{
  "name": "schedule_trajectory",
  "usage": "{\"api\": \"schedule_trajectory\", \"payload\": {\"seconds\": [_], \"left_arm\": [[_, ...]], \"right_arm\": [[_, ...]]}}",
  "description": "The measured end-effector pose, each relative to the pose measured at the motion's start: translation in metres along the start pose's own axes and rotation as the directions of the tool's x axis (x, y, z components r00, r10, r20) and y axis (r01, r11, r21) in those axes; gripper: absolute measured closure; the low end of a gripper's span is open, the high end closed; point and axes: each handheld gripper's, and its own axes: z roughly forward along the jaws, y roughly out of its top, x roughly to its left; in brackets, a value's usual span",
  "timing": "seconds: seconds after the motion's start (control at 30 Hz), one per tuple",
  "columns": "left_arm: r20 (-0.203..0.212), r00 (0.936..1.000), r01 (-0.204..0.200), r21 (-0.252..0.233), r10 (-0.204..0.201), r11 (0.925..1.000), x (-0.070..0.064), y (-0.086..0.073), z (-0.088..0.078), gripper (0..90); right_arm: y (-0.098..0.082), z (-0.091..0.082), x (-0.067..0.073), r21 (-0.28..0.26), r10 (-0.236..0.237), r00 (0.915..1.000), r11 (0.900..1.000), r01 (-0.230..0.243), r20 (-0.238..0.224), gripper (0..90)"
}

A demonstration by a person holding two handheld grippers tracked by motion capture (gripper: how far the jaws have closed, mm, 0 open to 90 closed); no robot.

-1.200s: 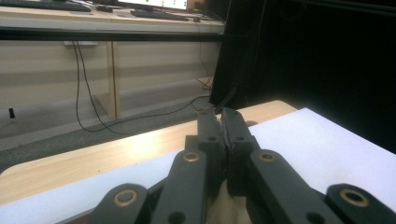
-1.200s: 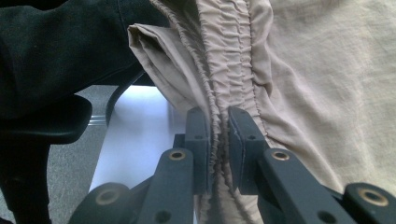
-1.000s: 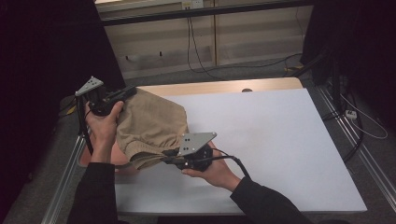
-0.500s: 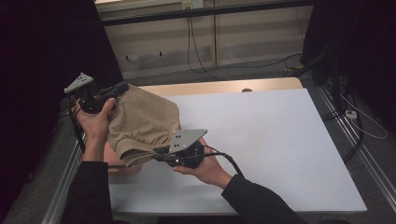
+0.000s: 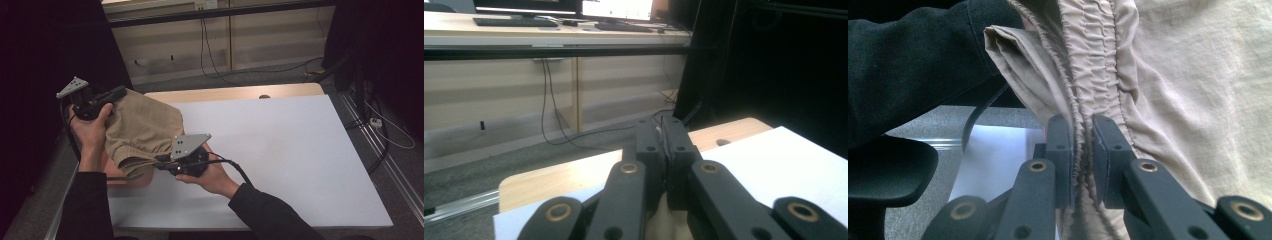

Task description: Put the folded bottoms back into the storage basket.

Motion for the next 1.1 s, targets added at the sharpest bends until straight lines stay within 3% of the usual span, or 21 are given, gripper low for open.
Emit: {"api": "schedule_trajectory", "payload": {"seconds": [0.57,0.9,1.1], "left_arm": [[-0.036,0.9992,0.014,-0.017,-0.015,0.9998,0.017,0.002,-0.020,88.0],[-0.052,0.9982,0.029,-0.015,-0.029,0.9995,0.033,0.002,-0.022,88.1],[-0.055,0.9967,0.058,-0.023,-0.059,0.9981,0.045,-0.005,-0.026,88.1]], "right_arm": [[0.015,0.023,0.001,0.011,-0.013,0.9998,1.000,0.013,-0.017,79.2],[0.024,0.041,-0.002,0.032,-0.024,0.9997,0.999,0.024,-0.009,79.2],[0.027,0.052,-0.002,0.038,-0.025,0.9996,0.999,0.026,-0.007,79.2]]}}
